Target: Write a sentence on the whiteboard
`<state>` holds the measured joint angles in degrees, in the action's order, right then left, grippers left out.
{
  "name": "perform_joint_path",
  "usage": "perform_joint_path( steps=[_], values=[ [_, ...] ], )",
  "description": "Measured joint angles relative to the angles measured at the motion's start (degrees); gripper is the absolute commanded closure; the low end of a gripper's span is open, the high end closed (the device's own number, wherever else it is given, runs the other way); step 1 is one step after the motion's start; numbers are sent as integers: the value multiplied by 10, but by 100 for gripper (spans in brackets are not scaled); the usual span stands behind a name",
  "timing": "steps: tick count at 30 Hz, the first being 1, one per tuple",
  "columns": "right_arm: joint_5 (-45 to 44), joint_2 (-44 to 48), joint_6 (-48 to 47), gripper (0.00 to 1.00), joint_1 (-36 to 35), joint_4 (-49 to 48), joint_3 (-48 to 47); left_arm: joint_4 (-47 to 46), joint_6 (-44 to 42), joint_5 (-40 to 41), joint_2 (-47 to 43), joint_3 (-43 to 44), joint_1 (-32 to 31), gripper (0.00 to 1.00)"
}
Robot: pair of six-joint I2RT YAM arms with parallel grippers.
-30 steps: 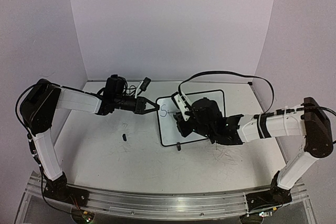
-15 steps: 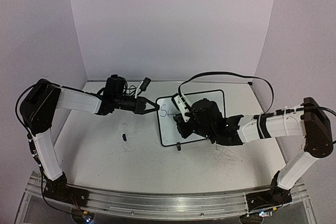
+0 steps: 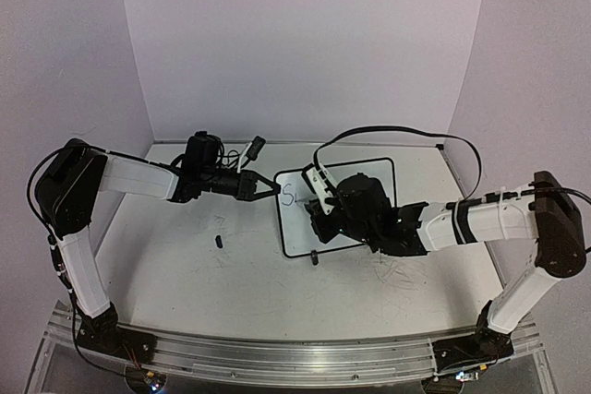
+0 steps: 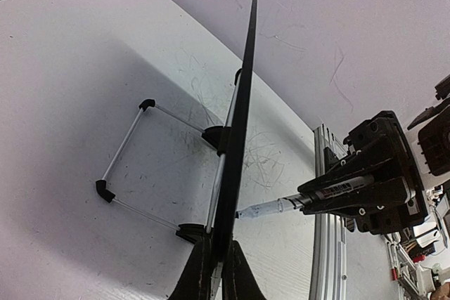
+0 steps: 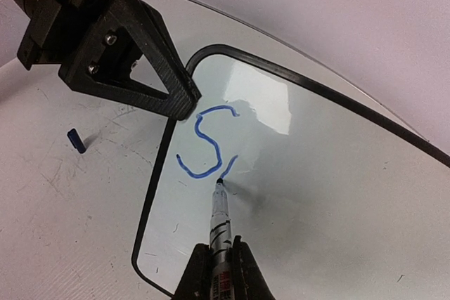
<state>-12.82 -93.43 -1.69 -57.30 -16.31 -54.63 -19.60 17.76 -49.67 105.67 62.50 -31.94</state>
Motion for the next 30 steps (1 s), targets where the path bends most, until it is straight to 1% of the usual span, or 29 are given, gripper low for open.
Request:
perform_joint_path(
  steps=[30],
  values=[
    [-39,0,0,100,0,-10,-8,0,0,3,0,0,0,100]
  ],
)
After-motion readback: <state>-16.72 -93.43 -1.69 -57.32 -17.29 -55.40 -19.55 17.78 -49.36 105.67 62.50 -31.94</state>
